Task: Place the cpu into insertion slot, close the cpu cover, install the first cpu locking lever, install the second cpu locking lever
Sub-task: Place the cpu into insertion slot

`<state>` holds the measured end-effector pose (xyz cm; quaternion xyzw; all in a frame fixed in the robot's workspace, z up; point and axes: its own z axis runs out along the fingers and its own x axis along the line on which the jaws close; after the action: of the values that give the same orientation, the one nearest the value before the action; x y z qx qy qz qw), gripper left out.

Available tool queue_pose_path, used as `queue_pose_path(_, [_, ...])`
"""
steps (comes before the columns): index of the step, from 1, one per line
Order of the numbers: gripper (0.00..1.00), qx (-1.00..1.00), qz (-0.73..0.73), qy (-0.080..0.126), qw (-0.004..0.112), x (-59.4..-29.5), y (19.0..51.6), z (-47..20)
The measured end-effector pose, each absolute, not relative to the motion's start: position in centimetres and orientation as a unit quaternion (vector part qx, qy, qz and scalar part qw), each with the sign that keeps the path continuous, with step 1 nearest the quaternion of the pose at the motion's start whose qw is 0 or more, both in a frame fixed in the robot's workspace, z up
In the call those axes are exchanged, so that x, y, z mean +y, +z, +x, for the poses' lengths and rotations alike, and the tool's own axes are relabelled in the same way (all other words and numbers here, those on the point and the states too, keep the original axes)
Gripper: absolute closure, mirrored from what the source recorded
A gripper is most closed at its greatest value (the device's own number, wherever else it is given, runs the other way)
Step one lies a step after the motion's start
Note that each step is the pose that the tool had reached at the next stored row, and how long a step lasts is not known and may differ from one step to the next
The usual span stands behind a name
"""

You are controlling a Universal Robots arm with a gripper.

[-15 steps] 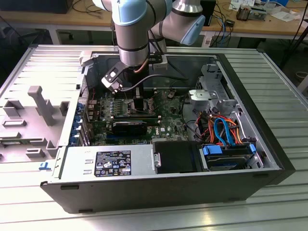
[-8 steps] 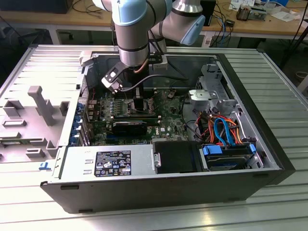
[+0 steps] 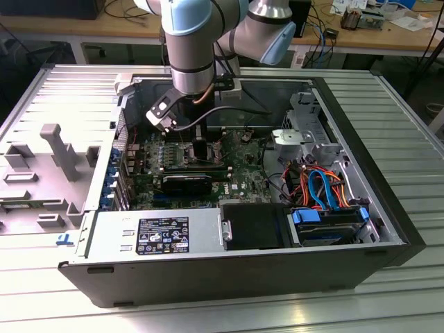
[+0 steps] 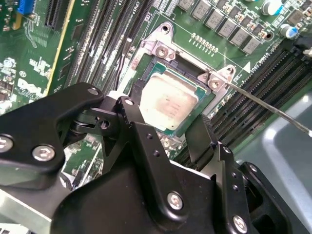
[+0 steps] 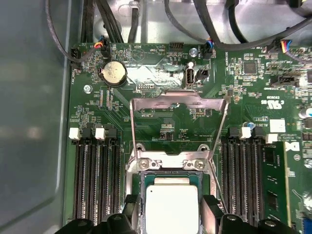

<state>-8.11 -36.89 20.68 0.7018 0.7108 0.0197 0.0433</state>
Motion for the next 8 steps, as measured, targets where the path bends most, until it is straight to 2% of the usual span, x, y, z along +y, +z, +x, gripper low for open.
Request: queue_pose_path(8, [0.39, 0.711, 0.702, 0.019, 0.042, -36.89, 21.17, -8.01])
